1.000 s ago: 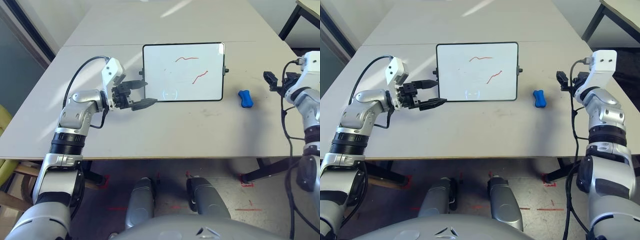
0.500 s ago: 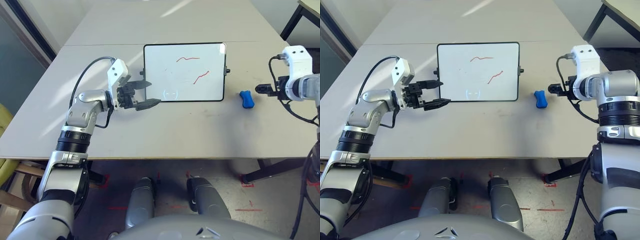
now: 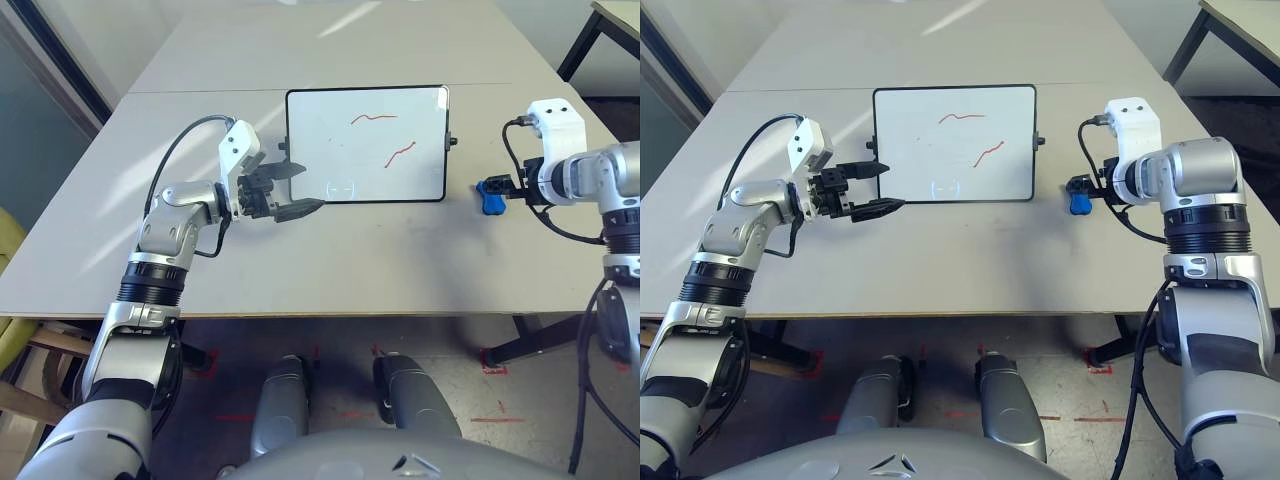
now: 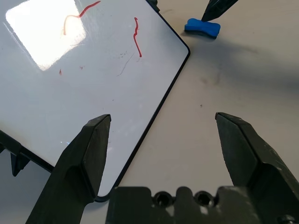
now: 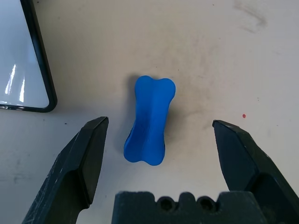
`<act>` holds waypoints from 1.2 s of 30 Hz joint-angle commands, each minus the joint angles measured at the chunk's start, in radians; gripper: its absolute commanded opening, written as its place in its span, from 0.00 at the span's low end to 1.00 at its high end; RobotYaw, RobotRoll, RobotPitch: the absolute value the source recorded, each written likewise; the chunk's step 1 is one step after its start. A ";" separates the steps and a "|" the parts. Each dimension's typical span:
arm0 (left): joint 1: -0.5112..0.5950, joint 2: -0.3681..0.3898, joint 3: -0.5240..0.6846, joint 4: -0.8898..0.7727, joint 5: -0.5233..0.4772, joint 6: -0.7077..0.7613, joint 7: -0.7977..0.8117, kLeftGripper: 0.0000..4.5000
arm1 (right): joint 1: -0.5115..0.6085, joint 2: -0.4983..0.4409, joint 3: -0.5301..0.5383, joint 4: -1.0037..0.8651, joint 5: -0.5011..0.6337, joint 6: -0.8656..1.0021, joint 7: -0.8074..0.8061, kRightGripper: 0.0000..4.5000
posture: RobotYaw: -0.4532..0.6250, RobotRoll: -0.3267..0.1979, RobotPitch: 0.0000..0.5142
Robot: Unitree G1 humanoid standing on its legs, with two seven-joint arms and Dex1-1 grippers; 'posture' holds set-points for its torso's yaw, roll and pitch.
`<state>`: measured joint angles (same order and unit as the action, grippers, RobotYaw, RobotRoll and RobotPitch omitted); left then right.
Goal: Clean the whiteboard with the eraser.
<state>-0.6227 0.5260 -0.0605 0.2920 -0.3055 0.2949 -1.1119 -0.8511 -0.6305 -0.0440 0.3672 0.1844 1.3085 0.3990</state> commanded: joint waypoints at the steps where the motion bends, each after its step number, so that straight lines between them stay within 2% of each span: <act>1: -0.006 -0.002 -0.011 0.012 0.015 -0.008 0.002 1.00 | 0.008 0.016 -0.010 0.037 -0.008 -0.019 -0.018 0.99 | 0.22 0.62 0.16; 26: 0.008 0.008 -0.001 -0.016 0.008 0.001 0.011 1.00 | -0.002 0.072 0.007 0.183 -0.031 -0.122 -0.044 0.99 | 0.24 0.62 0.18; 30: 0.010 0.010 0.001 -0.023 0.006 0.004 0.012 1.00 | -0.002 0.078 0.011 0.200 -0.037 -0.134 -0.041 0.77 | 0.24 0.62 0.18; 36: 0.011 0.009 0.001 -0.026 0.005 0.006 0.014 1.00 | -0.002 0.084 0.013 0.219 -0.047 -0.153 -0.038 0.27 | 0.25 0.62 0.18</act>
<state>-0.6211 0.5278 -0.0587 0.2844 -0.3051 0.2949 -1.1013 -0.8534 -0.5574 -0.0427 0.5609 0.1432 1.1576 0.3578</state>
